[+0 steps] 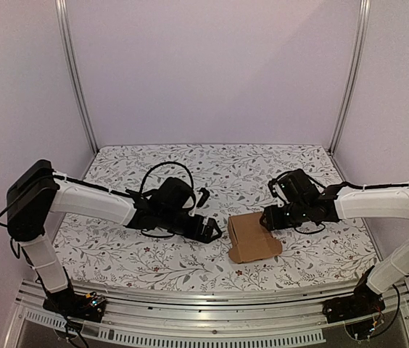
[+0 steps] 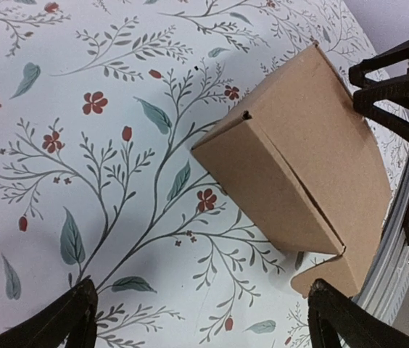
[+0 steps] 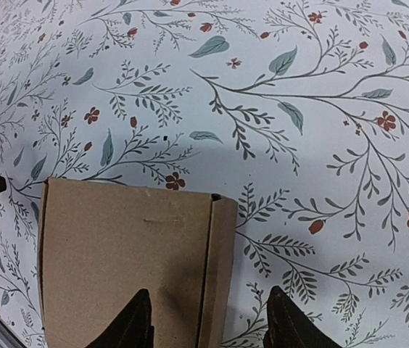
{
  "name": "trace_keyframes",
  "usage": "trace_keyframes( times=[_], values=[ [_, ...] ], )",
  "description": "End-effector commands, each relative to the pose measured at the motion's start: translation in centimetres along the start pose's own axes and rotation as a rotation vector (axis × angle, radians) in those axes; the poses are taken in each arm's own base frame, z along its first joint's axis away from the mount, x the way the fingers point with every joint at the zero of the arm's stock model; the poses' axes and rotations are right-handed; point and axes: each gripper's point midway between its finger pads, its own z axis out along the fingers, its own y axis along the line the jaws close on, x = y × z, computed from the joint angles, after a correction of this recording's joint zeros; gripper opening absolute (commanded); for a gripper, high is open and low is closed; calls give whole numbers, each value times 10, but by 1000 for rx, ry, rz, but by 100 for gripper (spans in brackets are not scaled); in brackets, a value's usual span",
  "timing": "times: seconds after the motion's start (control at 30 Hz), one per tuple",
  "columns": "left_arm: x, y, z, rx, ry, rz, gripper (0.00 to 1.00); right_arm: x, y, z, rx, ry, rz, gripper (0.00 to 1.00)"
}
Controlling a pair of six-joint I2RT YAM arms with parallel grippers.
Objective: Fold the paper box
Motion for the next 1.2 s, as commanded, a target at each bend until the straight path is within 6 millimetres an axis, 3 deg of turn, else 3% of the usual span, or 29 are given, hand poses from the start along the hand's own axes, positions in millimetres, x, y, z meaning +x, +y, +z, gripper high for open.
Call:
trace_keyframes(
  times=[0.0,0.17,0.3,0.63,1.0,1.17],
  values=[
    [-1,2,2,9,-14,-50,99,12,5,11,-64,44,29,44],
    [-5,8,8,-20,-13,-104,99,17,7,14,-91,51,54,25],
    [-5,7,7,-6,-22,-135,100,20,14,15,-136,55,68,17],
    [-8,-6,5,62,-20,-187,100,21,36,21,-254,62,143,7],
    [22,11,-3,5,101,-313,100,15,39,25,-222,17,219,0],
    [19,8,-1,78,84,-371,100,11,46,24,-233,-5,238,0]
  ],
)
